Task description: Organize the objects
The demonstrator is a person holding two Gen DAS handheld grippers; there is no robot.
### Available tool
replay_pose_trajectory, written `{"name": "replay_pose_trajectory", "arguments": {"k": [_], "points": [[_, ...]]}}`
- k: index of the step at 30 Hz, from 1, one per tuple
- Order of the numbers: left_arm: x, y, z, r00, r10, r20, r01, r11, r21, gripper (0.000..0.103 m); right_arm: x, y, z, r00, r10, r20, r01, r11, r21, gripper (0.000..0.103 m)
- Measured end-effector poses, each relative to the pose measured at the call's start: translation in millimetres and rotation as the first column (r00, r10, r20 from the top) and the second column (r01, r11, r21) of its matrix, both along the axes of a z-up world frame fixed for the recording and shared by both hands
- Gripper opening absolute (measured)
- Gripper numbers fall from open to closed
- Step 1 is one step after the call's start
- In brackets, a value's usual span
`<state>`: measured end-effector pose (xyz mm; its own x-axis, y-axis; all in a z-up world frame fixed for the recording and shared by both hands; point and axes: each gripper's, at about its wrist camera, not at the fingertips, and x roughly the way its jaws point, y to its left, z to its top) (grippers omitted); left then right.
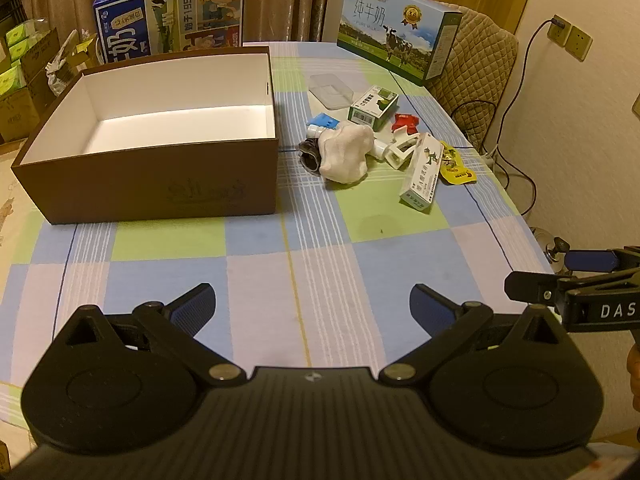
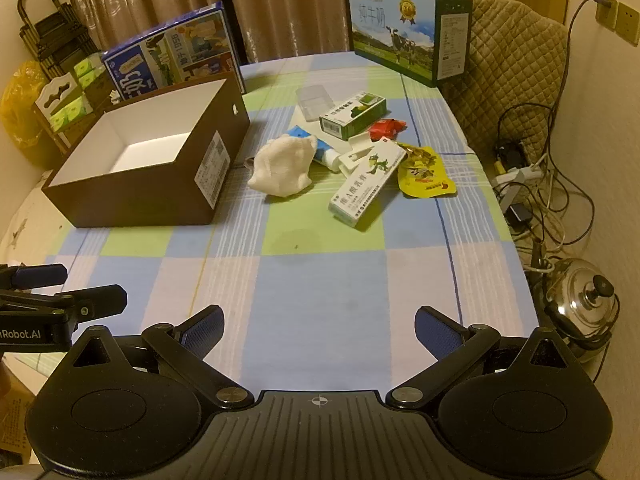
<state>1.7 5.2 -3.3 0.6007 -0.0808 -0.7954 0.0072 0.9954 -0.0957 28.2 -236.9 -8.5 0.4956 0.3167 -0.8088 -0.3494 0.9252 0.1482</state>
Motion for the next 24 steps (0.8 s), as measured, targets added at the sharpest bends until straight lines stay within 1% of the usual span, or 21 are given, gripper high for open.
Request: {"name": "replay_pose_trajectory", "arguments": {"k": [4,24], "points": [[-0.1,5.7,-0.7,1.000,-0.003,-0.001,0.003,1.000,-0.002,0.102,-0.1,1.3,0.4,1.000,0.001,-0.001,-0.001,1.000,-0.001,0.100],[-2.3,4.6,0.9,1.000,-0.015,-0.008,0.015,1.000,0.001,0.102,2.3,4.5,1.4,1.000,0.001,-0.003,-0.001,1.000,-0.003,0.100]]}}
